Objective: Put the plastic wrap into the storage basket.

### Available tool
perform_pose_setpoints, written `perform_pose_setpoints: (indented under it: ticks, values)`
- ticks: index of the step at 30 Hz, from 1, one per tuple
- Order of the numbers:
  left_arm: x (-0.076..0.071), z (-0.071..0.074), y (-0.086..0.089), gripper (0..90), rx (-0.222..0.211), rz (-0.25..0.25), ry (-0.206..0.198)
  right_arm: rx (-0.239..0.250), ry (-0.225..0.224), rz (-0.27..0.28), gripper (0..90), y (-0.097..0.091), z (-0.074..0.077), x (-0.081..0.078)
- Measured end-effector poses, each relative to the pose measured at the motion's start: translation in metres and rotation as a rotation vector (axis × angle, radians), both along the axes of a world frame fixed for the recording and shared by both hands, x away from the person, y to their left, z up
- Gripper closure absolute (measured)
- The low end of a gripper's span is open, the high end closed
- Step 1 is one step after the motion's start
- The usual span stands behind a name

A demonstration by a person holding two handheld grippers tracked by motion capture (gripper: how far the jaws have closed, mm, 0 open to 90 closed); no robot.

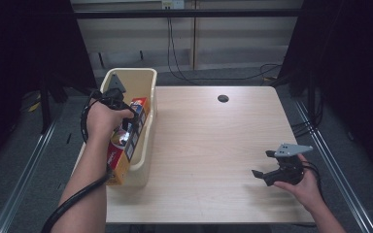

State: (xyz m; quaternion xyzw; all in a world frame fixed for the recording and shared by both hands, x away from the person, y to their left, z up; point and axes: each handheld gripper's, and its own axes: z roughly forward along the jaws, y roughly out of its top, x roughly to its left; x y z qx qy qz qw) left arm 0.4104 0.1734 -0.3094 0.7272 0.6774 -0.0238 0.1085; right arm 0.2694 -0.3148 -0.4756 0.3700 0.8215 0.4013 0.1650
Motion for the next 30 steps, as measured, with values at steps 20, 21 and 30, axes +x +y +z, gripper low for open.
perform_pose_setpoints:
  ticks: [20, 21, 30]
  values:
    - [-0.0031, -0.0044, 0.0028, 40.3, -0.009, 0.007, 0.011, 0.004, -0.002, 0.002, 4.5, 0.0008, -0.0004, 0.0004]
    - [-0.0032, -0.0047, 0.0030, 40.3, -0.012, 0.007, 0.012, 0.005, -0.002, 0.003, 4.5, 0.0009, -0.0004, 0.0004]
    - [-0.0031, -0.0061, 0.0013, 40.2, -0.013, 0.014, 0.015, 0.001, -0.001, 0.002, 4.5, 0.0011, -0.0003, 0.0004]
